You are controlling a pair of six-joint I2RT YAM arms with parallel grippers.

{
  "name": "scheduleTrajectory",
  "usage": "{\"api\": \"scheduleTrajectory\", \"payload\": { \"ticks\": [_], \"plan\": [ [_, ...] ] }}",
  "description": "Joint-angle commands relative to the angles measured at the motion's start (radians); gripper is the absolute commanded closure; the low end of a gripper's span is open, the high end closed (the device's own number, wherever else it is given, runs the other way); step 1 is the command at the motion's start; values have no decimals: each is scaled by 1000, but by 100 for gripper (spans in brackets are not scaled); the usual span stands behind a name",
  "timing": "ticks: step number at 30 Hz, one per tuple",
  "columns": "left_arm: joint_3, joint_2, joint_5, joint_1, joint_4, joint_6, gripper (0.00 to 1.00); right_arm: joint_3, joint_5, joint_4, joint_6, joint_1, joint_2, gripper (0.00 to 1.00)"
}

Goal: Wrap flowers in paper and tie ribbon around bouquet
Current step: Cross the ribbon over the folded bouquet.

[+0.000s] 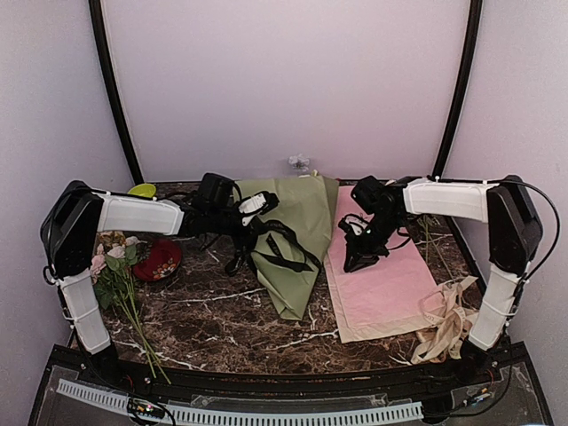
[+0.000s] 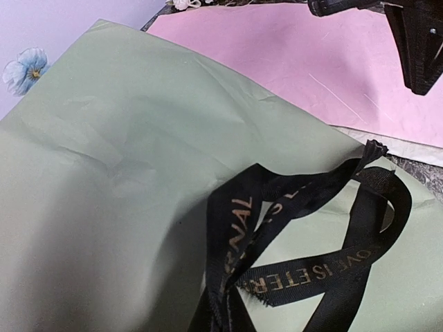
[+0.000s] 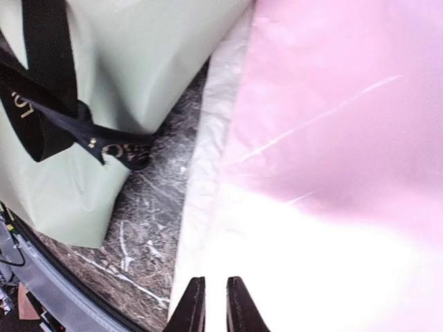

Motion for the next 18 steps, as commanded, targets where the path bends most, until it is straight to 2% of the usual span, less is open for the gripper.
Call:
{"api": "scheduleTrajectory", "payload": {
  "ticks": [1, 4, 7, 10, 13, 18],
  "plan": [
    [-11, -10, 10, -12, -1, -7, 100, 35, 150, -52, -20, 0, -12, 87],
    [-7, -4, 15, -12, 3, -11, 100, 19, 85, 106, -19, 51, -59, 83],
    [-5, -1, 19, -12, 4, -15, 100, -48, -23, 371, 84, 111, -91, 72],
    [-5, -1, 17, -14, -3, -15, 100, -90, -23, 577, 141, 174, -90, 69],
    [-11, -3, 13, -14, 0, -12, 100, -92, 35, 637, 4, 226, -89, 62],
    [-5, 3, 23, -13, 5, -22, 100, -61, 4, 663, -183, 231, -13, 55]
  ]
}}
